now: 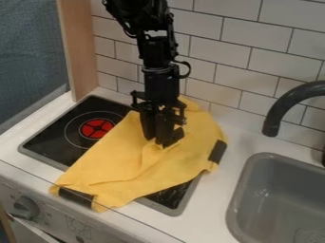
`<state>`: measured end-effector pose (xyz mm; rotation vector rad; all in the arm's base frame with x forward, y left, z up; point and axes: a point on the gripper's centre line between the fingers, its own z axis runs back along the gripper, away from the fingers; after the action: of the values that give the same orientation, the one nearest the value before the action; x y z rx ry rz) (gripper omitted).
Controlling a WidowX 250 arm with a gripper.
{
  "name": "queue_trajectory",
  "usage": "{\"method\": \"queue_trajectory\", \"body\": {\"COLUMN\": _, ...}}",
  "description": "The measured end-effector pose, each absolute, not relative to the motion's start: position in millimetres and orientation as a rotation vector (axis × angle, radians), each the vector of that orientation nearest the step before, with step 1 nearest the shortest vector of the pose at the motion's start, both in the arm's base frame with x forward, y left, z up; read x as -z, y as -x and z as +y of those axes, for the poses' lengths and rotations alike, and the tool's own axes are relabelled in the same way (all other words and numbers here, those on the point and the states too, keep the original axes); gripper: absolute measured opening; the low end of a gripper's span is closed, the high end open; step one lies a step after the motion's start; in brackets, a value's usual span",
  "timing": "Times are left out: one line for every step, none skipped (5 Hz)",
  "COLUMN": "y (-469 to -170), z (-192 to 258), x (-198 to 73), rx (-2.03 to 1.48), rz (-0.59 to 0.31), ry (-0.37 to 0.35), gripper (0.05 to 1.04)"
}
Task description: Fold the cloth from left to right
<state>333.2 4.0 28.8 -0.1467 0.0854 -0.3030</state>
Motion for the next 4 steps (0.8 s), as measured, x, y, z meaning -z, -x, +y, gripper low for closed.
{"method": "queue_trajectory", "body": {"y": -333.4, "z": 2.9, "x": -28.9, "rx": 0.302, "rz": 0.083, "ry": 0.153, "gripper": 0.762}}
{"method": "queue_trajectory", "body": {"y": -333.8, "z": 1.9, "x": -29.0, "rx": 0.300, "rz": 0.080, "ry": 0.159, "gripper": 1.009}}
{"method": "queue_trajectory", "body": {"y": -333.7, "z": 1.7, "x": -28.8, "rx": 0.297, "rz": 0.079, "ry": 0.163, "gripper": 1.010}}
{"method": "queue_trajectory", "body": {"y": -330.8, "z": 4.8, "x": -38.5, "rx": 0.291, "rz": 0.055, "ry": 0.167, "gripper": 0.999}}
